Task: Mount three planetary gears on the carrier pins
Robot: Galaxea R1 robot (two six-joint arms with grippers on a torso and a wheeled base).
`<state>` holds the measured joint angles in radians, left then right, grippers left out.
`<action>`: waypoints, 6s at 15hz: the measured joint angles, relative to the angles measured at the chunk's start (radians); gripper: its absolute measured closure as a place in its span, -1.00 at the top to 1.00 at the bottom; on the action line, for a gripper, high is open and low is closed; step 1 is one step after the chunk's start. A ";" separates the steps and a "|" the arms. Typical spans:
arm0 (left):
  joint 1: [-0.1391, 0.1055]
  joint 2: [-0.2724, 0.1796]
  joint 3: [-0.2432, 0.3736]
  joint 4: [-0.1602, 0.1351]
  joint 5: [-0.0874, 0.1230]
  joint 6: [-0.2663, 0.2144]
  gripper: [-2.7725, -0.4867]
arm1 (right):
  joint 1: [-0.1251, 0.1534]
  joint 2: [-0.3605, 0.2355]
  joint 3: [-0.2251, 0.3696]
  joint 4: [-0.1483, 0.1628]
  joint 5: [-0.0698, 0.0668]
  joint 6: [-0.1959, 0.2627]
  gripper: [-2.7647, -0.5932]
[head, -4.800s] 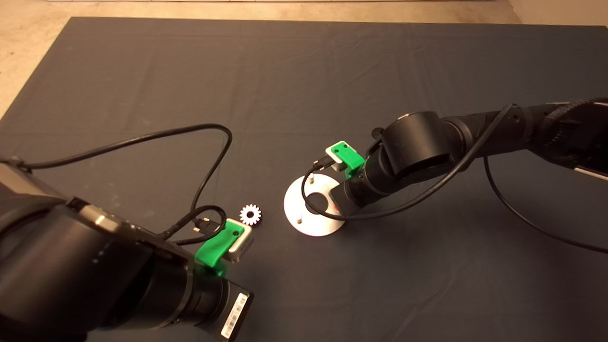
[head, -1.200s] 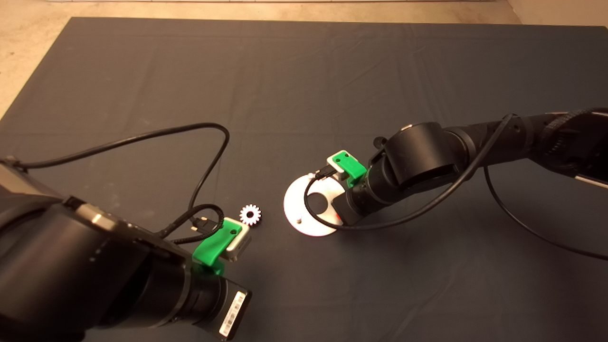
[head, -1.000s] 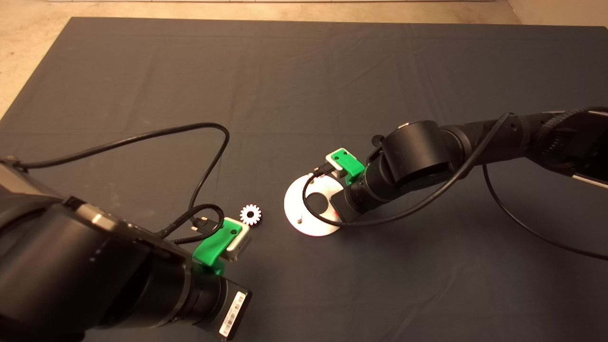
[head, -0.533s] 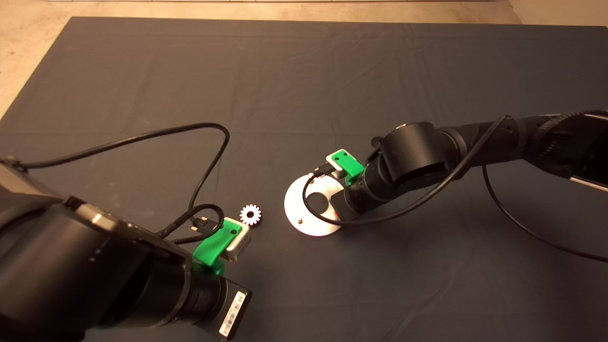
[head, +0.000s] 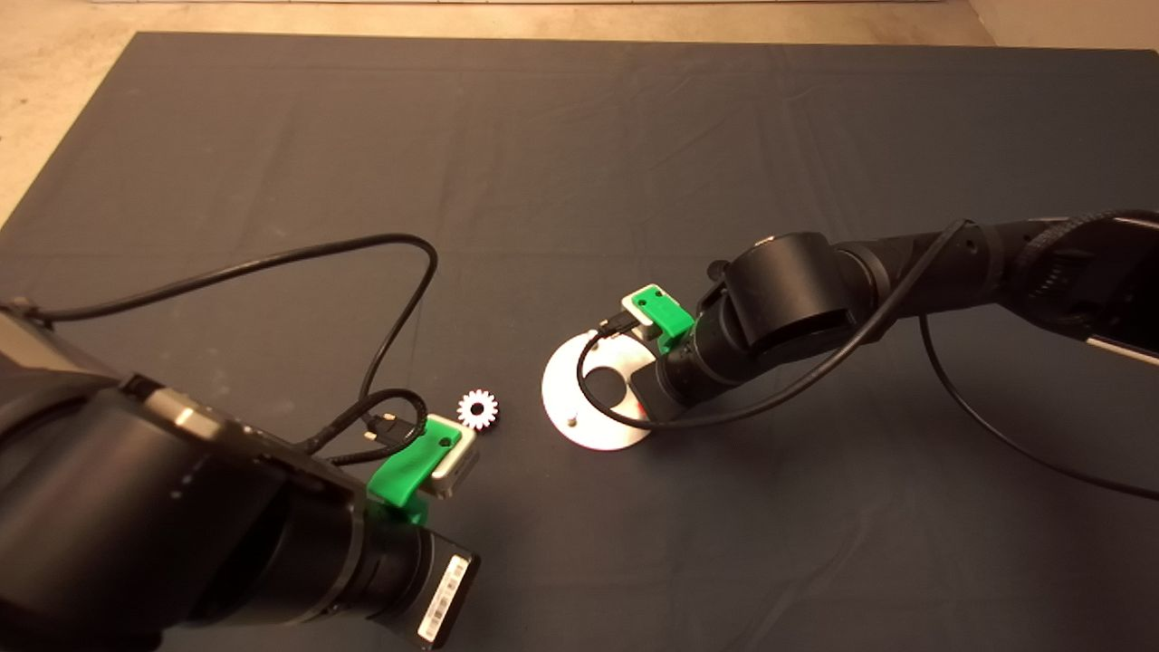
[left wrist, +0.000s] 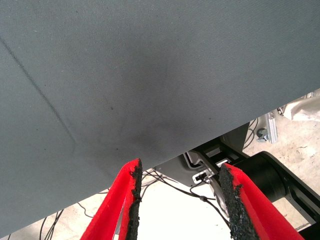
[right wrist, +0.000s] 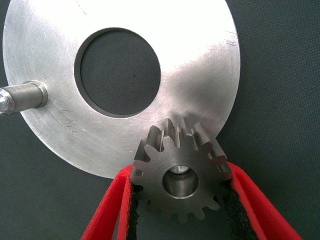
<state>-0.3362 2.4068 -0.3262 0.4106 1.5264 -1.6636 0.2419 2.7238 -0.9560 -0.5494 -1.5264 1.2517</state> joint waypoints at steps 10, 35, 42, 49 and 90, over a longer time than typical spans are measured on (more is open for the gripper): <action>0.000 0.000 0.000 0.000 0.000 0.000 -0.53 | 0.000 0.000 0.000 0.000 0.000 0.000 -0.53; 0.000 0.000 0.000 0.000 0.000 0.000 -0.53 | 0.107 -0.124 0.034 -0.001 -0.004 -0.024 0.10; 0.000 0.000 0.000 0.000 0.000 0.000 -0.53 | 0.107 -0.186 0.001 -0.001 -0.004 -0.033 0.10; 0.000 0.006 0.000 0.000 0.000 0.000 -0.53 | 0.105 -0.259 -0.009 -0.001 -0.004 -0.036 0.10; 0.000 0.000 0.000 0.000 0.000 0.001 -0.53 | 0.027 -0.267 -0.154 -0.046 0.167 -0.077 -0.06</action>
<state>-0.3362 2.4068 -0.3262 0.4106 1.5264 -1.6630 0.2694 2.4572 -1.1096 -0.5951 -1.3596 1.1743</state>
